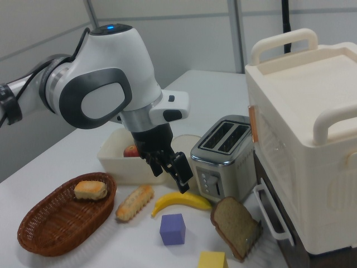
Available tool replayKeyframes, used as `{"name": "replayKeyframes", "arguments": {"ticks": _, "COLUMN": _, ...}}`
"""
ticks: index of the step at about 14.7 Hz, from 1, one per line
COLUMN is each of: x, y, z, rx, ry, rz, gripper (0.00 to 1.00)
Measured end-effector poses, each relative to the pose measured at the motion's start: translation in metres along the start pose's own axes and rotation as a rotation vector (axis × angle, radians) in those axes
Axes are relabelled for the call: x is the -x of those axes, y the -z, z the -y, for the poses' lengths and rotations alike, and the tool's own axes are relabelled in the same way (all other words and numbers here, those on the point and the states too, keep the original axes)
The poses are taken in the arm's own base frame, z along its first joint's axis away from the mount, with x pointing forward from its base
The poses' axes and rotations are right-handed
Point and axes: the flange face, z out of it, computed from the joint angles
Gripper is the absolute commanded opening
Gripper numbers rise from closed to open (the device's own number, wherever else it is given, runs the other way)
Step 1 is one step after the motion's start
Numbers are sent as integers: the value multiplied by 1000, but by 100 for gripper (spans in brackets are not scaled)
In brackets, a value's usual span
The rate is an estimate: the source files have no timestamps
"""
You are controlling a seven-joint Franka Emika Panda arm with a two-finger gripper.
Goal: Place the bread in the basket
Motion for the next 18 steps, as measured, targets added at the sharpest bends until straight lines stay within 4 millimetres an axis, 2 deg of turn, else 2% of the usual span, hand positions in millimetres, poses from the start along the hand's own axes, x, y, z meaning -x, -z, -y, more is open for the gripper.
{"name": "replayKeyframes", "arguments": {"ticks": 8, "x": 0, "y": -1, "z": -1, "rx": 0, "ry": 1, "rz": 5, "gripper": 100}}
{"name": "replayKeyframes", "arguments": {"ticks": 11, "x": 2, "y": -9, "z": 0, "rx": -2, "ry": 3, "rz": 26, "gripper": 100}}
{"name": "replayKeyframes", "arguments": {"ticks": 13, "x": 5, "y": -27, "z": 17, "rx": -8, "ry": 33, "rz": 66, "gripper": 100}}
{"name": "replayKeyframes", "arguments": {"ticks": 15, "x": 12, "y": -61, "z": 55, "rx": -13, "ry": 99, "rz": 139, "gripper": 100}}
{"name": "replayKeyframes", "arguments": {"ticks": 18, "x": 13, "y": -96, "z": 91, "rx": -54, "ry": 98, "rz": 140, "gripper": 100}}
